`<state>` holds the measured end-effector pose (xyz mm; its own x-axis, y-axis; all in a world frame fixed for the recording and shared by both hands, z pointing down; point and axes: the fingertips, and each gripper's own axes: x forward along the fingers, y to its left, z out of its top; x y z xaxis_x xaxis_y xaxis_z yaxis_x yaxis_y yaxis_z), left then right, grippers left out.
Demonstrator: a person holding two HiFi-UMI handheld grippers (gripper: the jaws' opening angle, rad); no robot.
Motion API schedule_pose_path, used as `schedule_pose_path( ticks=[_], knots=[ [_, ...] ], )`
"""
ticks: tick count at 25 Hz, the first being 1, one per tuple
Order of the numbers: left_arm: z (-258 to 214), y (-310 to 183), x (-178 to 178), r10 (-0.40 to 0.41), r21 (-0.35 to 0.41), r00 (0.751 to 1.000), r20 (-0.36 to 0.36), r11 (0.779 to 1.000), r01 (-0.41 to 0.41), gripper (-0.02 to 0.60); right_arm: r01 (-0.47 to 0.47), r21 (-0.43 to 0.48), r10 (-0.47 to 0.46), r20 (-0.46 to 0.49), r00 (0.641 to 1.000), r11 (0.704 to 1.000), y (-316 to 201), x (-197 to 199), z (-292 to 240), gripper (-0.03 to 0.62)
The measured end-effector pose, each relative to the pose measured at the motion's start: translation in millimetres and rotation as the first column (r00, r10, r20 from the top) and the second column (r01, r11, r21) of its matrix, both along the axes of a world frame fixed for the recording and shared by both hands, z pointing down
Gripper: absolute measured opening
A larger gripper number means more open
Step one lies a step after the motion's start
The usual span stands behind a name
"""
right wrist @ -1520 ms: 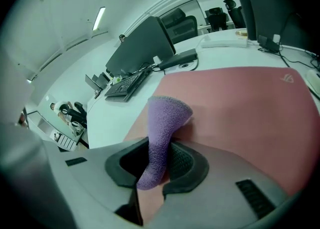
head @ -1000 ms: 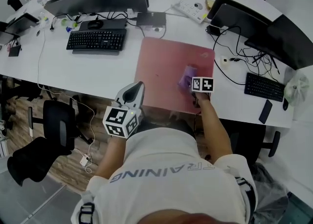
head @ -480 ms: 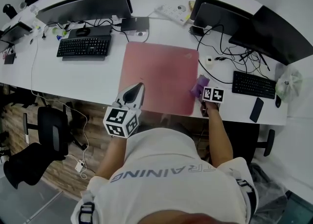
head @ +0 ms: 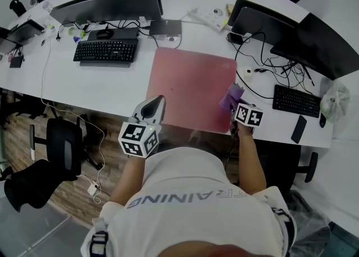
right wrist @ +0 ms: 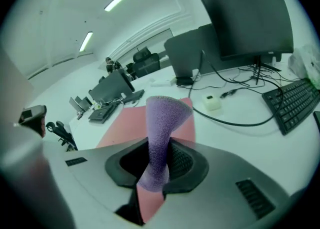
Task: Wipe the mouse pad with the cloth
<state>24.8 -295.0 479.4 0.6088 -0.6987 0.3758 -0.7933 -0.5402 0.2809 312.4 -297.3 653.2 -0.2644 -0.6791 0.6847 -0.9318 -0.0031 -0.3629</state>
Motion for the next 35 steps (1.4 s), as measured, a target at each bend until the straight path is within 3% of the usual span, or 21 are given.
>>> schedule_pose_path(
  ticks=[6,12,16,19,23,26,35],
  knots=[
    [-9,-2,-64,-0.043,0.009,0.999,-0.001,0.999,0.043,0.032,0.227,0.077,-0.232,0.066,0.970,0.971,-18,-150,-39,0.100],
    [-3,1,-158,-0.117,-0.008,0.993,0.011,0.993,0.117,0.032,0.452,0.046,-0.454,0.073,0.888,0.891,-17,-313,-21,0.100],
    [5,2,-212,-0.142,-0.027,0.990,0.022,0.989,0.143,0.032,0.539,-0.008,-0.536,0.093,0.839,0.843,-11,-400,12,0.100],
    [10,5,-245,-0.148,-0.041,0.989,0.027,0.988,0.149,0.032,0.560,-0.047,-0.553,0.113,0.826,0.827,-12,-446,30,0.100],
    [28,12,-282,-0.151,-0.085,0.988,0.026,0.985,0.152,0.032,0.550,-0.095,-0.538,0.129,0.833,0.830,-16,-487,52,0.100],
    [43,14,-291,-0.121,-0.121,0.993,0.018,0.985,0.122,0.032,0.533,-0.141,-0.523,0.102,0.846,0.834,-18,-495,69,0.100],
    [54,9,-271,-0.084,-0.142,0.996,-0.017,0.987,0.081,0.032,0.456,-0.200,-0.447,0.089,0.890,0.867,-15,-441,86,0.100]
  ],
)
